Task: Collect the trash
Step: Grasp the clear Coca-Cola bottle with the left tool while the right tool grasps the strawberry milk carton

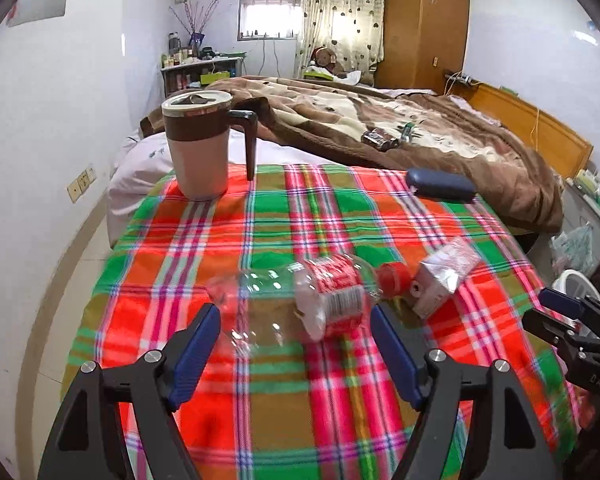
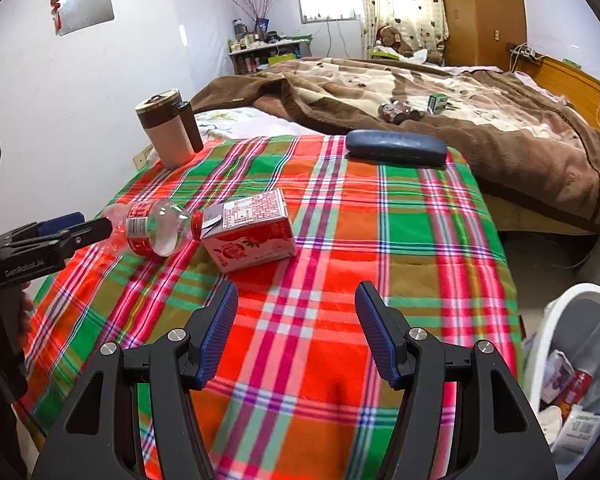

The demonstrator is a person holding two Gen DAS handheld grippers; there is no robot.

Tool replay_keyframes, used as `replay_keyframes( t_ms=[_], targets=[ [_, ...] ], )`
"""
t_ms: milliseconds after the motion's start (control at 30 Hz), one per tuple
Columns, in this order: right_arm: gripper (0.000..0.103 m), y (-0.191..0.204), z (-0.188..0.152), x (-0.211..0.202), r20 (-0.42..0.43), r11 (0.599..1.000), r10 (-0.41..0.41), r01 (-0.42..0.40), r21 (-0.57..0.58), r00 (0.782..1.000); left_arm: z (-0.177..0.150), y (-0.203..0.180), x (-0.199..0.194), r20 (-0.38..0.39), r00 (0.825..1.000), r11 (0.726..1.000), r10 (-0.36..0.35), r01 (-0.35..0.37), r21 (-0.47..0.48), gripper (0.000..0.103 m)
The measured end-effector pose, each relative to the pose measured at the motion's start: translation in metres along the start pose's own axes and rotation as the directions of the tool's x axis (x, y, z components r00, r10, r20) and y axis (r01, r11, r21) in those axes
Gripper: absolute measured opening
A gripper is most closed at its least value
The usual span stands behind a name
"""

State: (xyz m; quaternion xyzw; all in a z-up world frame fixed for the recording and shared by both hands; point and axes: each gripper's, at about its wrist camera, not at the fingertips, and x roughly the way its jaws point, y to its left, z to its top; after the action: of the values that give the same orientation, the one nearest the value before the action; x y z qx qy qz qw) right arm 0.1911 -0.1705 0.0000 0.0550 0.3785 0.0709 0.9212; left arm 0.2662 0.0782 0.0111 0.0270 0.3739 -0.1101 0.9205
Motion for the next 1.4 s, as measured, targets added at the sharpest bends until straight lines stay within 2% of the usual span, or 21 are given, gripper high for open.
replay_keyframes(
  t_ms=[67, 233, 367, 600, 700, 833, 900, 1100, 1200, 1333, 1400],
  targets=[
    [0.062, 0.002, 0.001, 0.004, -0.004, 1.0, 0.006, -0.006, 0.004, 1.0, 0.004, 0.0, 0.004, -0.003, 1.0, 0.999, -0.007, 0.007, 0.048, 0.077],
    [0.062, 0.001, 0.006, 0.011, -0.01, 1.0, 0.001, 0.0, 0.022, 1.0, 0.019, -0.003, 0.016, -0.011, 1.0, 0.978, 0.026, -0.024, 0.206, 0.077],
    [0.062, 0.001, 0.008, 0.018, -0.021, 0.999, 0.001, 0.0, 0.044, 1.0, 0.023, -0.014, 0.029, -0.048, 0.998, 0.95, -0.038, 0.051, 0.308, 0.078],
    [0.062, 0.005, 0.016, 0.032, -0.032, 0.999, 0.018, -0.017, 0.049, 0.999, 0.009, -0.02, 0.066, -0.175, 0.982, 0.923, -0.066, 0.127, 0.362, 0.081],
    [0.062, 0.006, 0.022, 0.04, -0.037, 0.997, 0.039, -0.037, 0.067, 0.999, 0.006, -0.016, 0.075, -0.194, 0.979, 0.93, -0.065, 0.13, 0.344, 0.081],
    [0.062, 0.009, 0.029, 0.047, -0.033, 0.994, 0.074, -0.071, 0.087, 0.997, 0.004, -0.004, 0.078, -0.208, 0.969, 0.948, -0.136, 0.188, 0.257, 0.073],
    [0.062, 0.011, 0.031, 0.049, -0.032, 0.994, 0.076, -0.073, 0.087, 0.997, 0.003, 0.001, 0.077, -0.206, 0.969, 0.955, -0.137, 0.184, 0.232, 0.064],
    [0.063, 0.018, 0.035, 0.048, 0.005, 0.987, 0.081, -0.08, 0.137, 0.997, -0.005, 0.018, 0.067, -0.18, 0.975, 0.978, -0.133, 0.159, 0.138, 0.064],
    [0.063, 0.021, 0.044, 0.051, 0.014, 0.982, 0.04, -0.042, 0.187, 0.999, -0.012, 0.025, 0.06, -0.168, 0.975, 0.982, -0.145, 0.162, 0.094, 0.064],
    [0.063, 0.02, 0.056, 0.061, -0.015, 0.95, -0.029, 0.032, 0.31, 0.999, -0.02, 0.031, 0.053, -0.158, 0.976, 0.985, -0.152, 0.162, 0.052, 0.064],
    [0.063, 0.024, 0.059, 0.067, -0.022, 0.943, -0.058, 0.062, 0.327, 0.998, -0.023, 0.033, 0.052, -0.155, 0.976, 0.986, -0.152, 0.16, 0.04, 0.064]
  ],
)
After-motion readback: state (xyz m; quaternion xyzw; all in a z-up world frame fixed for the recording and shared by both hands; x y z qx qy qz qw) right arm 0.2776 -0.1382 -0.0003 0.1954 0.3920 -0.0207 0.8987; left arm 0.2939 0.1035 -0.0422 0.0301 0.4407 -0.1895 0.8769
